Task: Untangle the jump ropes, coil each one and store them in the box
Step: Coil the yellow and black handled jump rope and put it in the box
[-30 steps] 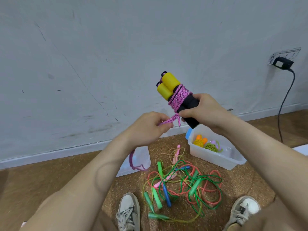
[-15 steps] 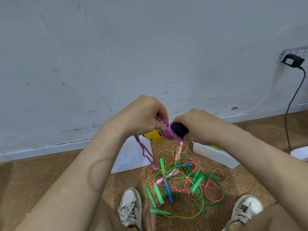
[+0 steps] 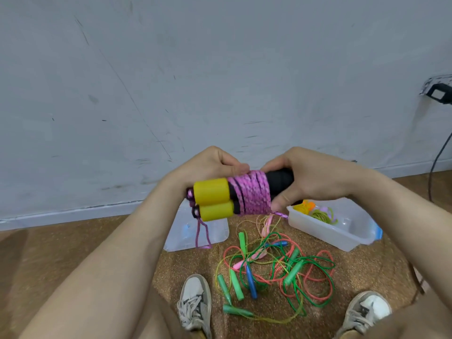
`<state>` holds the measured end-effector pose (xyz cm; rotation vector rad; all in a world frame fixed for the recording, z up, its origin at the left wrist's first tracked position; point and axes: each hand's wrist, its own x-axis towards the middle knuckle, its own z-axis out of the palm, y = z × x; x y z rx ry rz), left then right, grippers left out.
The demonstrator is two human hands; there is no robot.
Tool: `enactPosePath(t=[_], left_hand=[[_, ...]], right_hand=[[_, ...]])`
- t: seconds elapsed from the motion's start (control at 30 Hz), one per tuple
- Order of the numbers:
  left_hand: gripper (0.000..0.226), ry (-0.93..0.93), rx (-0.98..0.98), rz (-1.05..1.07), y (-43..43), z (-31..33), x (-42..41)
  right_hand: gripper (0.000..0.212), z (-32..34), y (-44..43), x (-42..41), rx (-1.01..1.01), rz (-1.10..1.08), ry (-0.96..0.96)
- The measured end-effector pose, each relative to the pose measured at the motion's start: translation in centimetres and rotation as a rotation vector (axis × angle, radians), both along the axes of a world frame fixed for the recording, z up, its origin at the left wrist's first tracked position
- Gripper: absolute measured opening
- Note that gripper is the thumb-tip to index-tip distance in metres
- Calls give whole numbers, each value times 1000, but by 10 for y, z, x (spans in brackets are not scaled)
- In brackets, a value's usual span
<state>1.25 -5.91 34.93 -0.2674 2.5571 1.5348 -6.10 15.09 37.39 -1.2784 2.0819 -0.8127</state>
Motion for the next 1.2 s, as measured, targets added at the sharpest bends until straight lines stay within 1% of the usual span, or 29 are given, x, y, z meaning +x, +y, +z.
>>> enactPosePath(t=[0.07, 0.1, 0.17, 0.2, 0.27, 0.33, 0.4, 0.43, 0.47, 0.5, 0.57, 0.6, 0.67, 0.77, 0.9, 0.97, 1.03, 1.07, 1.13, 1.2], left_hand=[[19, -115, 181, 149, -14, -14, -4], [21, -139, 232, 219, -18, -19, -5], [31, -113, 226, 170, -11, -19, -1], [37, -95, 239, 98, -2, -17, 0], [34, -37, 251, -54, 19, -10, 5], [31, 7, 253, -54, 24, -12, 2], [31, 15, 173, -16, 25, -12, 2], [30, 22, 116, -31, 25, -11, 2], [27, 37, 7, -62, 25, -8, 2], [23, 66, -144, -84, 24, -5, 3], [19, 127, -435, -76, 14, -1, 2], [17, 151, -518, -54, 10, 1, 3], [17, 176, -615, -38, 8, 9, 6], [26, 194, -786, -67, 9, 11, 8], [19, 328, -862, -72, 11, 8, 7], [19, 382, -863, -85, 17, 6, 7], [22, 414, -848, -83, 20, 7, 7], [24, 411, -840, -77, 19, 7, 6], [25, 340, -781, -58, 15, 8, 4], [20, 245, -623, -2, 8, 8, 4]], right_hand=[[36, -1, 6, -6, -127, -38, -233], [38, -2, 8, -7, -182, -57, -322], [39, -8, 8, -11, -277, -126, -485], [40, -11, 7, -12, -317, -172, -558], [38, -18, 4, -14, -389, -258, -647], [37, -23, 0, -14, -437, -341, -667], [39, -28, -3, -15, -454, -421, -639], [41, -30, -4, -17, -450, -463, -605], [42, -32, -3, -20, -439, -504, -560], [41, -33, -2, -23, -417, -539, -505], [32, -36, 0, -30, -346, -589, -361], [29, -37, 1, -32, -308, -599, -295], [26, -37, 1, -34, -247, -589, -184], [25, -34, -4, -32, -138, -498, 23], [23, -30, -6, -29, -7, -367, 193], [23, -29, -8, -28, 58, -298, 280], [22, -32, -9, -25, 143, -200, 314], [22, -34, -9, -23, 182, -146, 298], [22, -37, -8, -22, 204, -77, 198], [25, -34, -3, -24, 172, -75, 73]])
